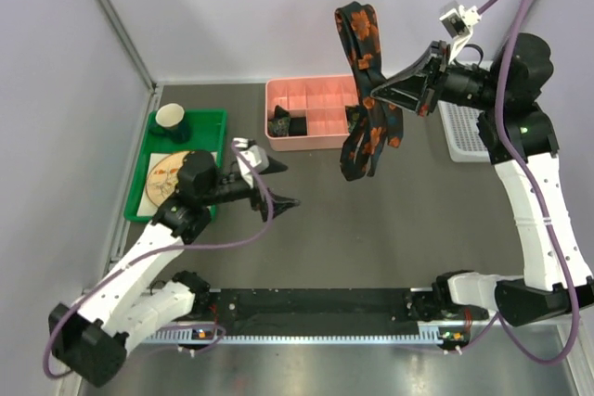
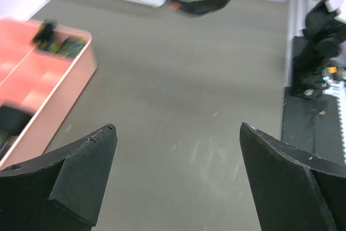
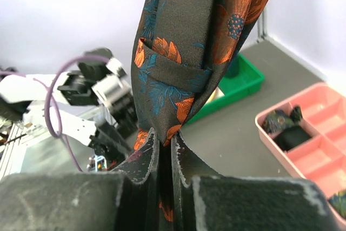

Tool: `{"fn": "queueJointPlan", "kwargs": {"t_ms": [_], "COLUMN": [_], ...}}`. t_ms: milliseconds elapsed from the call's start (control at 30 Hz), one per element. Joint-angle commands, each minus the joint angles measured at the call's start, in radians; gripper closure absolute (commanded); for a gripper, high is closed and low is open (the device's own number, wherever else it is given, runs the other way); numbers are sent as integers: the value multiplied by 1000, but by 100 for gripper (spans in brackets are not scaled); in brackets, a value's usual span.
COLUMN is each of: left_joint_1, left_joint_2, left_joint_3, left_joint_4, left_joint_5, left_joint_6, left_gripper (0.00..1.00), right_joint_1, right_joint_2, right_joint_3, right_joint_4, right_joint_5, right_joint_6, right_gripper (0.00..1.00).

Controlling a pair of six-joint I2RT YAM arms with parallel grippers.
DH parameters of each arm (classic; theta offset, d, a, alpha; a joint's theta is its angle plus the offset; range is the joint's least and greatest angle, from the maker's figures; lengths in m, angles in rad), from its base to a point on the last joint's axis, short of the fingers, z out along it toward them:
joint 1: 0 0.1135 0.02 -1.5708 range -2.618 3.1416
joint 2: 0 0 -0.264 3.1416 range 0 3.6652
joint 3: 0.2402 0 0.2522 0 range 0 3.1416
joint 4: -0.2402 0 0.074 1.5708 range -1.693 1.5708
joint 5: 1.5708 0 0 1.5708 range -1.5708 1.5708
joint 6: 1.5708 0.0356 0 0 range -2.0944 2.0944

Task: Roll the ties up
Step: Place the tie at the center of the board.

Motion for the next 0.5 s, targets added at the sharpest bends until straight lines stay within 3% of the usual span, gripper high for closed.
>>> {"fn": "queueJointPlan", "kwargs": {"t_ms": [0,300,467], "left_joint_1": [-133,-305,-371], "left_joint_2": [102,286,351], "left_joint_3": [112,183,203], "left_joint_4": [167,307,404], "left_joint_5": [-96,-168,-279], "left_joint_6": [-35,-84,-127], "left_gripper": [1,1,1], "right_joint_1": [49,110,116], "right_joint_2": [-9,3,3], "right_joint_3": [72,109,109], "right_joint_4": [122,129,125], "right_joint_5": [-23,-11,-11], "right_joint_6": [66,60,59], "right_gripper": [100,100,100]}}
